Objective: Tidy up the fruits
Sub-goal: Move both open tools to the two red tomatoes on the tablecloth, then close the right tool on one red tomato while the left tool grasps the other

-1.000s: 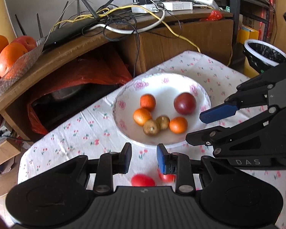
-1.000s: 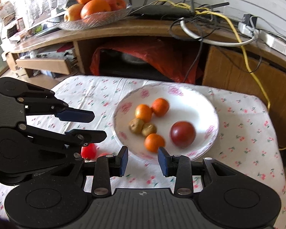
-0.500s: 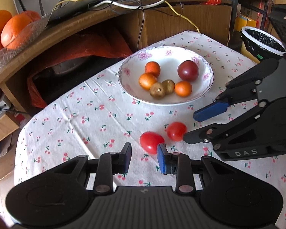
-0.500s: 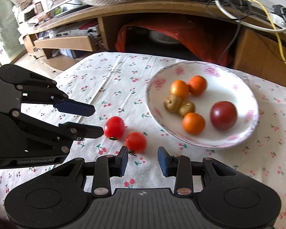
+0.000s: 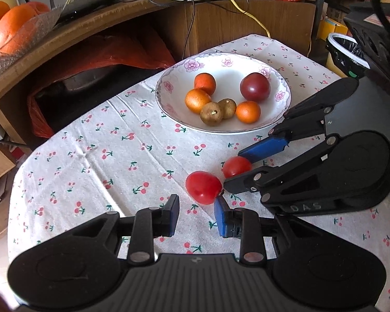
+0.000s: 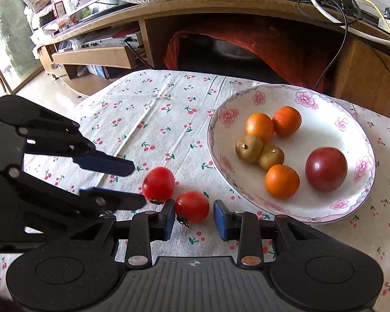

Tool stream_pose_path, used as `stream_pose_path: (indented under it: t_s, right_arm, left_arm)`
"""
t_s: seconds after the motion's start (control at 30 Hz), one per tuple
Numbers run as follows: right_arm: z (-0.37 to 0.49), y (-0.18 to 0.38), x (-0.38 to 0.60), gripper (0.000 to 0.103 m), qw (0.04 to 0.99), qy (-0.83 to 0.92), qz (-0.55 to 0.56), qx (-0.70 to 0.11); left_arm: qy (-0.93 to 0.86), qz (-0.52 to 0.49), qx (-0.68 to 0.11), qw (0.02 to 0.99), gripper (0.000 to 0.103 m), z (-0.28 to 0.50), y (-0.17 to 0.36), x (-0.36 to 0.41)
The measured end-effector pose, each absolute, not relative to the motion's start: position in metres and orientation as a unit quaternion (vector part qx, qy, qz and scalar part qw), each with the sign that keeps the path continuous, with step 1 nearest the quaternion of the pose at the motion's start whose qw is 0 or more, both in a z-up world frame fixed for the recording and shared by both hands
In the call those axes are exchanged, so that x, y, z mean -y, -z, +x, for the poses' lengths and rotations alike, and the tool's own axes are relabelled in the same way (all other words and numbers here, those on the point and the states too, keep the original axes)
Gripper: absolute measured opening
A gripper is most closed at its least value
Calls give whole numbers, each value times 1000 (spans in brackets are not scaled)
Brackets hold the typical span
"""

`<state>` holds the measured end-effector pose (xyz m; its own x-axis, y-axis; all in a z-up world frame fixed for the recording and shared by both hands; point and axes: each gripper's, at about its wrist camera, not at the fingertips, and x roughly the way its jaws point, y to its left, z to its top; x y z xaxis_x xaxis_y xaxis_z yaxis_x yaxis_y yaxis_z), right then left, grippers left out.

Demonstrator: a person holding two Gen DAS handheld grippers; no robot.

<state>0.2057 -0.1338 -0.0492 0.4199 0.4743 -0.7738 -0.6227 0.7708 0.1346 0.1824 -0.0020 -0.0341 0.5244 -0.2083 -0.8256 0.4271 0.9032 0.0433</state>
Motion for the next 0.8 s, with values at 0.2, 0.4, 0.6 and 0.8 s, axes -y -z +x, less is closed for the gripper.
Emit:
stream_pose_path:
  t_s: [0.2,0.4,0.6,0.8]
  right_arm:
    - [206,47,138,23,839,-321,-87,-431]
    - [204,47,141,23,839,-313,-91,-436]
    - [203,45,150,23,840,-300,-84,-443]
    - [200,47,166,23,841,-289,-69,-453]
  left_arm:
    - [189,117,-452,864,40,187,36,5]
    - [190,118,-452,864,43,190,37,6]
    - [192,115,-455,862,43,195,39,10]
    - [201,116,-454,860,43,201,42,19]
